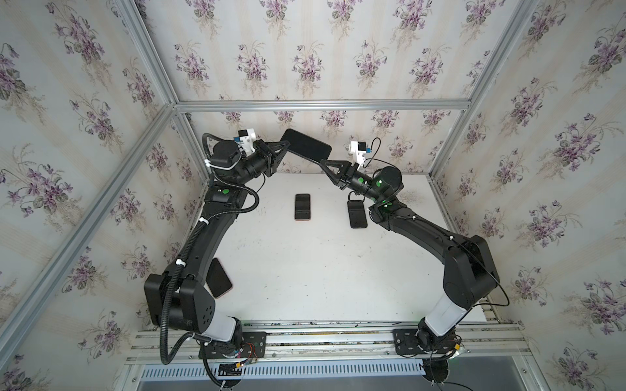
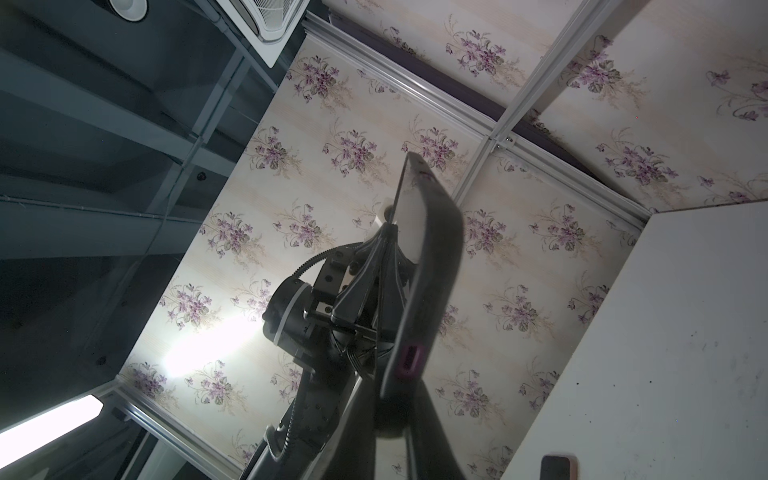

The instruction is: Take the phone out of the phone case

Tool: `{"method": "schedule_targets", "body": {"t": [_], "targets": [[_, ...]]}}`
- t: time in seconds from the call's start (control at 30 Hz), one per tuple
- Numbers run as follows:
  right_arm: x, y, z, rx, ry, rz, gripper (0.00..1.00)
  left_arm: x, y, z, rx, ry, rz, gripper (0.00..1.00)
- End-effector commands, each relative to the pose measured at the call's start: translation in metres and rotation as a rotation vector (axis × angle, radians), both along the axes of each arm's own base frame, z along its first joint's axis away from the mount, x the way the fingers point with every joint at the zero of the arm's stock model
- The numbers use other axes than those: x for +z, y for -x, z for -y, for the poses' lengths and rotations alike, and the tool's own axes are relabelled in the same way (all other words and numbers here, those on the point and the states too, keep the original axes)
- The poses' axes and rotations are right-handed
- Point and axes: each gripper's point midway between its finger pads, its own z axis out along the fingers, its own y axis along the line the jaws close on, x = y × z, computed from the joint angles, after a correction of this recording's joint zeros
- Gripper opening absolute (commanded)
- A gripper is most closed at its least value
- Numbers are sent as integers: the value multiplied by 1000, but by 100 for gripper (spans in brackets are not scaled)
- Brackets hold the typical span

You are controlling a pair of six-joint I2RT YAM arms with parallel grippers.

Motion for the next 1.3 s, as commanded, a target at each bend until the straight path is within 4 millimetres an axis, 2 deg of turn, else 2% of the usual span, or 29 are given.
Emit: {"method": "schedule_targets", "body": {"t": [0.0,0.13,0.37,0.63,0.97,1.0,1.17,1.27], "targets": [[-16,18,-7,45,139,146,10,26,5,2,-37,117,-8,0],[-28,20,-6,26,237,207,10,32,9,10,-75,136,-26,0],[-30,12,0,-11,318,290,11,32,17,22,-129,122,-51,0],[-37,3,12,-126,458,377,18,30,21,23,-140,103,-63,0],[-42,-5,29,-249,557,389,27,35,22,25,-151,101,-48,0],[-41,-5,31,-257,560,394,29,35,22,25,-153,98,-44,0],[-35,5,45,-257,519,382,56,38,23,26,-159,79,-16,0],[-21,13,53,-228,428,370,64,34,22,26,-155,72,-19,0]]}}
